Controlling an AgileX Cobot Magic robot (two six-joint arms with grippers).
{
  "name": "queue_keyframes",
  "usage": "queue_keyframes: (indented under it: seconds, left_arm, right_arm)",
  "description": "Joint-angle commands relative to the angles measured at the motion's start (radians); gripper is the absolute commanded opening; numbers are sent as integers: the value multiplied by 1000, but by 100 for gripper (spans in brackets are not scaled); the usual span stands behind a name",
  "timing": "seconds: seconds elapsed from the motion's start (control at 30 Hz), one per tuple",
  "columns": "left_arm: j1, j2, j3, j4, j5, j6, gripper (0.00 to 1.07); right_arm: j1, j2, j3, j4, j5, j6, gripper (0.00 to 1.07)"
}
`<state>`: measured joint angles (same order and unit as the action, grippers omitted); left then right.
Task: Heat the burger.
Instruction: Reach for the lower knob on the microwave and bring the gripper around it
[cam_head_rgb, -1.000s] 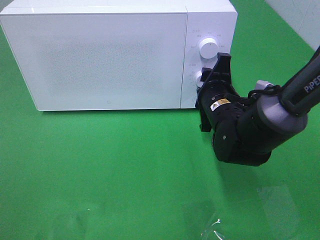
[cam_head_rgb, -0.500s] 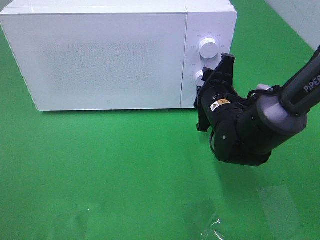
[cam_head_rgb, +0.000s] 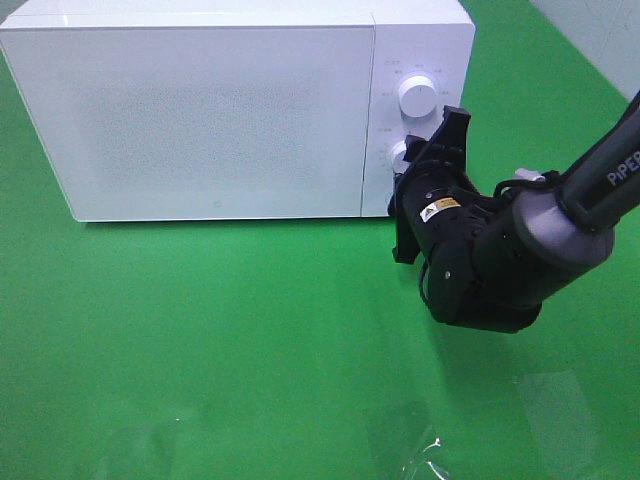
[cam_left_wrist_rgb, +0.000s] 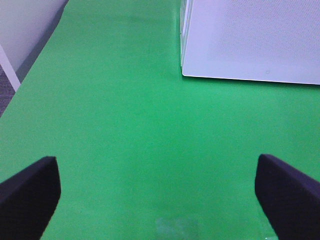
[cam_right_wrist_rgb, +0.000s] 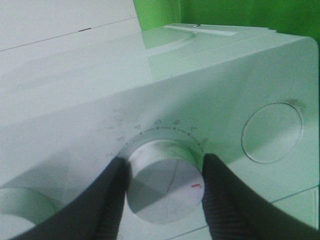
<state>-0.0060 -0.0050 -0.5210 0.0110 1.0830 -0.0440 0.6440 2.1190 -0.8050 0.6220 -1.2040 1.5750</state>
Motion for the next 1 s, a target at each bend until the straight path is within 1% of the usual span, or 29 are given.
queue_keyframes:
  seconds: [0.03,0.13,0.2,0.23,0.27,0.3,0.33,0.37,0.4,0.43,0.47,0.5,0.53,0.57,0.6,0.63,0.67,0.7,0.73,0.77,0.8,0.83,0.97,1.0]
  left_arm:
    - [2,-17,4,-4,-14,-1,98]
    - [2,-17,4,-4,-14,-1,98]
    - [2,-17,4,-4,-14,-1,98]
    - [2,-17,4,-4,-14,-1,98]
    - [2,-17,4,-4,-14,-1,98]
    - [2,-17,4,-4,-14,-1,98]
    - [2,-17,4,-4,-14,-1,98]
    - [2,-17,4,-4,-14,-1,98]
    - [2,-17,4,-4,-14,-1,98]
    - [2,-17,4,-4,-14,-1,98]
    - [2,-17,4,-4,-14,-1,98]
    - [2,-17,4,-4,-14,-1,98]
    - [2,-17,4,-4,-14,-1,98]
    - [2,-17,4,-4,-14,-1,98]
    - [2,-17,4,-4,-14,-1,98]
    - [2,-17,4,-4,-14,-1,98]
    - [2,-17,4,-4,-14,-1,98]
    - [2,-17,4,-4,-14,-1,98]
    - [2,-17,4,-4,-14,-1,98]
    - [2,-17,4,-4,-14,-1,98]
    - [2,-17,4,-4,-14,-1,98]
    - [2,-17,4,-4,-14,-1,98]
    - [2,-17,4,-4,-14,-1,98]
    - [2,-17,4,-4,-14,-1,98]
  right_arm:
    - [5,-13,-27,-61,-227,-15,14]
    - [5,-13,-27,-51,-226,-15,15]
    - [5,-13,-27,-11,-220,-40,23]
    - [5,-13,-27,-11,-220,-40,23]
    - [5,-13,-27,29,-211,-67,28]
    - [5,-13,-27,29,-211,-67,28]
    - [5,-13,-27,64,-205,-100,33]
    - [5,-13,-27,64,-205,-100,33]
    - [5,-13,-27,88,-205,-120,37]
    - [5,-13,-27,88,-205,-120,37]
    - [5,-13,-27,95,-205,-132,41]
    - [5,-13,-27,95,-205,-132,41]
    - [5,-13,-27,95,-205,-148,47]
    - [5,-13,-27,95,-205,-148,47]
    - [5,-13,-27,97,-203,-153,55]
    - [5,-13,-27,100,-202,-158,59]
    - [5,-13,-27,100,-202,-158,59]
    - [5,-13,-27,103,-202,-177,67]
    - [5,-13,-27,103,-202,-177,67]
    - [5,-13,-27,106,-199,-196,73]
    - [5,-13,-27,106,-199,-196,73]
    - [5,-13,-27,104,-187,-201,76]
    - [8,-15,-27,90,-167,-201,76]
    - [8,-18,-21,65,-149,-201,76]
